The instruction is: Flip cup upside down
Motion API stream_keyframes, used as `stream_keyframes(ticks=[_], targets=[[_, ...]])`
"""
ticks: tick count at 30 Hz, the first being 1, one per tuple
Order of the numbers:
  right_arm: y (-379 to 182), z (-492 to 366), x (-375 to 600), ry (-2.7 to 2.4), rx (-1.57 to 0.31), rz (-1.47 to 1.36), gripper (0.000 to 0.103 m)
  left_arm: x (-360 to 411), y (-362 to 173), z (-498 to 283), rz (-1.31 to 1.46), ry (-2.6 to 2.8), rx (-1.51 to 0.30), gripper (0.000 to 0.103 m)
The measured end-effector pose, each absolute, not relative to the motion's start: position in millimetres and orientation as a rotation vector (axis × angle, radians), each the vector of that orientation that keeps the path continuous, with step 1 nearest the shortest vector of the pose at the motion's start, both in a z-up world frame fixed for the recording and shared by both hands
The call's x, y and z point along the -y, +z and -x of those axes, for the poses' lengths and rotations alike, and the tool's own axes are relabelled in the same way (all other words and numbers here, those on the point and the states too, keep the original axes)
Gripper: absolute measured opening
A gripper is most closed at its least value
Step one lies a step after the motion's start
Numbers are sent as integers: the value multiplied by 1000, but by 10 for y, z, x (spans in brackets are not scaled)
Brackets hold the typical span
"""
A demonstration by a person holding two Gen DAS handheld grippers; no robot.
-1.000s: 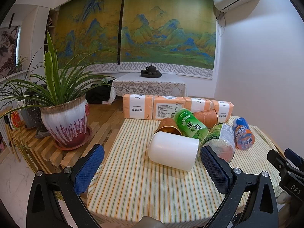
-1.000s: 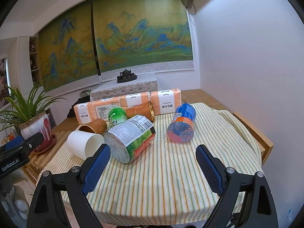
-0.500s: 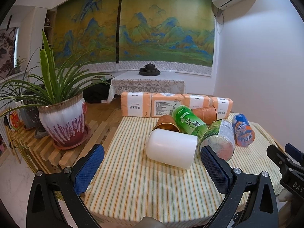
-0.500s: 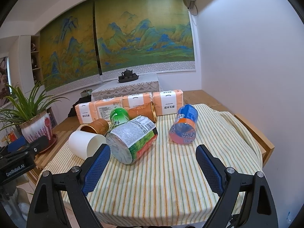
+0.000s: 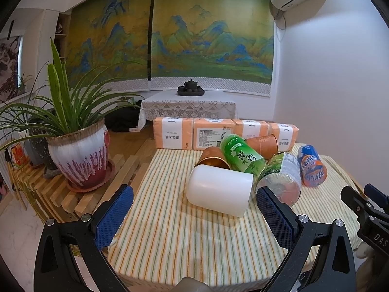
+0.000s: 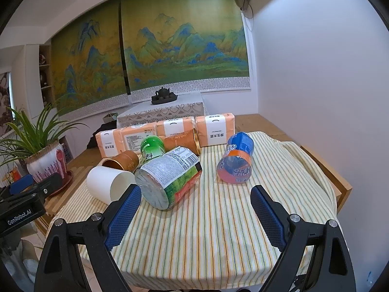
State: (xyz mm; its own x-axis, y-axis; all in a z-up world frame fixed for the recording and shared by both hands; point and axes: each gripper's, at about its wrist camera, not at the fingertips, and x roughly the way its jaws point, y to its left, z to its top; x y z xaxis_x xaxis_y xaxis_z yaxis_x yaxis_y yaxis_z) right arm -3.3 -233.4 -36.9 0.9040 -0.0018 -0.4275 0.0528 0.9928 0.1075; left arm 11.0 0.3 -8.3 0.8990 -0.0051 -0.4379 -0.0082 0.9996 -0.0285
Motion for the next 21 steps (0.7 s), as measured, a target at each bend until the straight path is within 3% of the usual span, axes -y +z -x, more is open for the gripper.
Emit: stream_keyframes(ticks=[15,21], targets=[[-429,-43,2433,-39,-459,-141,89,-89,22,-510,-3,-40,-512,103],[-464,-47,2504,-48,-464,-160,89,-141,104,-1115,-71,-115,-664,103]])
